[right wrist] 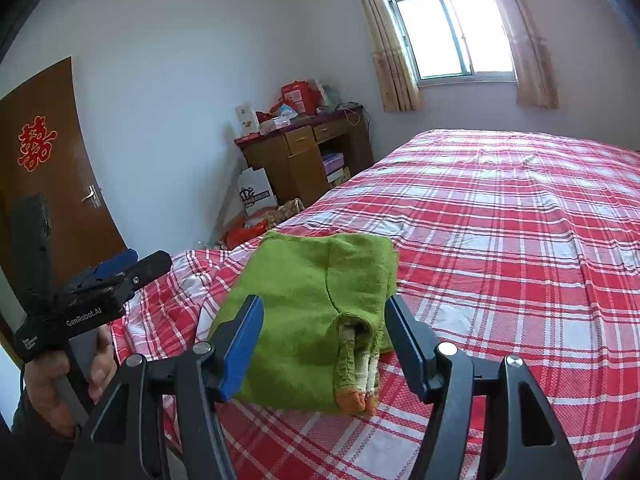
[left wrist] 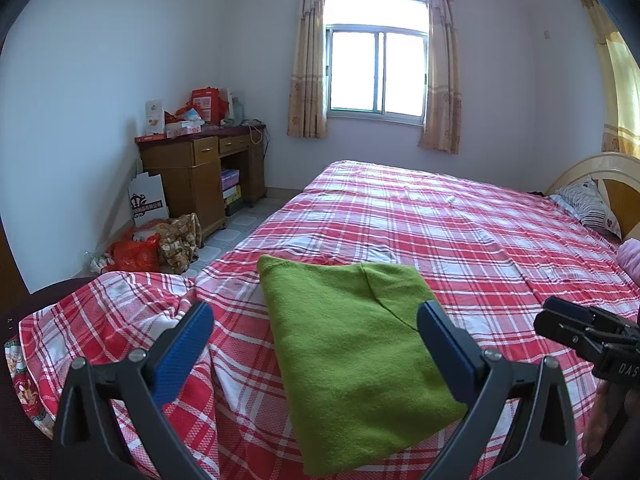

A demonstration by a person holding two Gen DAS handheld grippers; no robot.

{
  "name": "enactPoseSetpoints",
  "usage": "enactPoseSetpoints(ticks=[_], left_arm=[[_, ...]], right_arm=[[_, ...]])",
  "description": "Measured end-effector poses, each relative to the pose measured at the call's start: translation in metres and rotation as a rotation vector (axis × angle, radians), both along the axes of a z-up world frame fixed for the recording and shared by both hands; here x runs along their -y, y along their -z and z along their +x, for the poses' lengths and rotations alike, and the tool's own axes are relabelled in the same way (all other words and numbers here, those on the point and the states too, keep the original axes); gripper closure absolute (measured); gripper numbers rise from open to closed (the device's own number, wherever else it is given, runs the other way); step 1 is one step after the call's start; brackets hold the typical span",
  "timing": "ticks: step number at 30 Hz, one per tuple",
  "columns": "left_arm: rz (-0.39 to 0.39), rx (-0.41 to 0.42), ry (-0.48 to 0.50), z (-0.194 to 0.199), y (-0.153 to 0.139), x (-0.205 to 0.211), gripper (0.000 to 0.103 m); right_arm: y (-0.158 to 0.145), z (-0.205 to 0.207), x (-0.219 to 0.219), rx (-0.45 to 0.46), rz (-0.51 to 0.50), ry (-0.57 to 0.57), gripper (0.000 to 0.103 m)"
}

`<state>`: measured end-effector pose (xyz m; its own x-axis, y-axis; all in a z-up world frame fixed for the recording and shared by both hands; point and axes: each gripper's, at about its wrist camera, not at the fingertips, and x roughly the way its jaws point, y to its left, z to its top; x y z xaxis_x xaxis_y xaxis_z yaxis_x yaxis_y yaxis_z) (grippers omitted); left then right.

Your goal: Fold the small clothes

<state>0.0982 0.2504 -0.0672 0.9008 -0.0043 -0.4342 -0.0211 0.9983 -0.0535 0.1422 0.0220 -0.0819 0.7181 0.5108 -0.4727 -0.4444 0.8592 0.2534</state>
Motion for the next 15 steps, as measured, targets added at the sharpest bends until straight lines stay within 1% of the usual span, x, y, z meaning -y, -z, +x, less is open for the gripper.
enactPoseSetpoints(ticks=[15], left_arm=[[0.002, -0.011, -0.002, 0.0015, 0.0013, 0.0011, 0.000]], right_arm=[[0.0004, -0.0006, 0.0010, 0.000, -0.001, 0.001, 0.039]])
